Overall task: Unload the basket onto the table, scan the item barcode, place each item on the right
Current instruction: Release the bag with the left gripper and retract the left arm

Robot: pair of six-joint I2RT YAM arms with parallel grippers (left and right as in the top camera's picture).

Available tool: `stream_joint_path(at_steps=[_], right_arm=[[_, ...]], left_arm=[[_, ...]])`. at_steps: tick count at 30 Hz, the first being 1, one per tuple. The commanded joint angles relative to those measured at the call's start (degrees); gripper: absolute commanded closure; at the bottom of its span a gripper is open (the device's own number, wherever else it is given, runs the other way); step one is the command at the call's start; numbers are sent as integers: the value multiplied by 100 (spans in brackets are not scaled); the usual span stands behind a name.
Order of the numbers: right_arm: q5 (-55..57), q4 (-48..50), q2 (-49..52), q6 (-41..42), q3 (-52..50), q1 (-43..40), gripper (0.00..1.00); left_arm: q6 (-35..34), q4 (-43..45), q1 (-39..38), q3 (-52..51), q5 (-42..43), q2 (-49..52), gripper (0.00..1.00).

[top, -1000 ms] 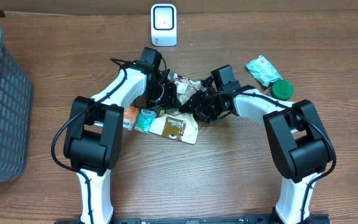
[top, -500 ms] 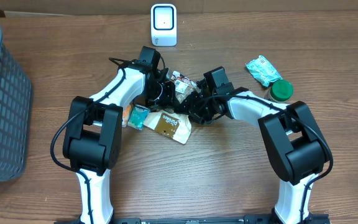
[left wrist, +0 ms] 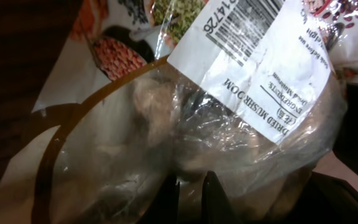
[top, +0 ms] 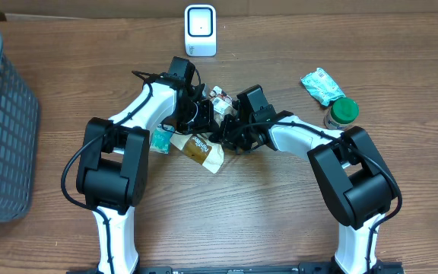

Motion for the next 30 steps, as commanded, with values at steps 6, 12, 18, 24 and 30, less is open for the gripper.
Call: stream_joint_path(at_steps=[6,12,18,24,30], right_arm=[[-820,-424,-243,-1189,-28,-83,96],[-817,-1119,-809,-2205,-28,-376,96],[-1316,-1821,-1248,-3947,-11,-748,96],[-1467,-3171,-1626,-5984,363,-962,96],[-1460,-4277,-1965,-6924,940,-960,96]], left_arm=[[793,-1370,299,1292,328,188,96],[1532,-2942,741,2931,317,186,96],[1744,-3829,1108,3786,-498,188,96],[1364,-4321,1504,3832,-1694,184,96],[1132,-4385,2144,3838,-1670,-94,95]])
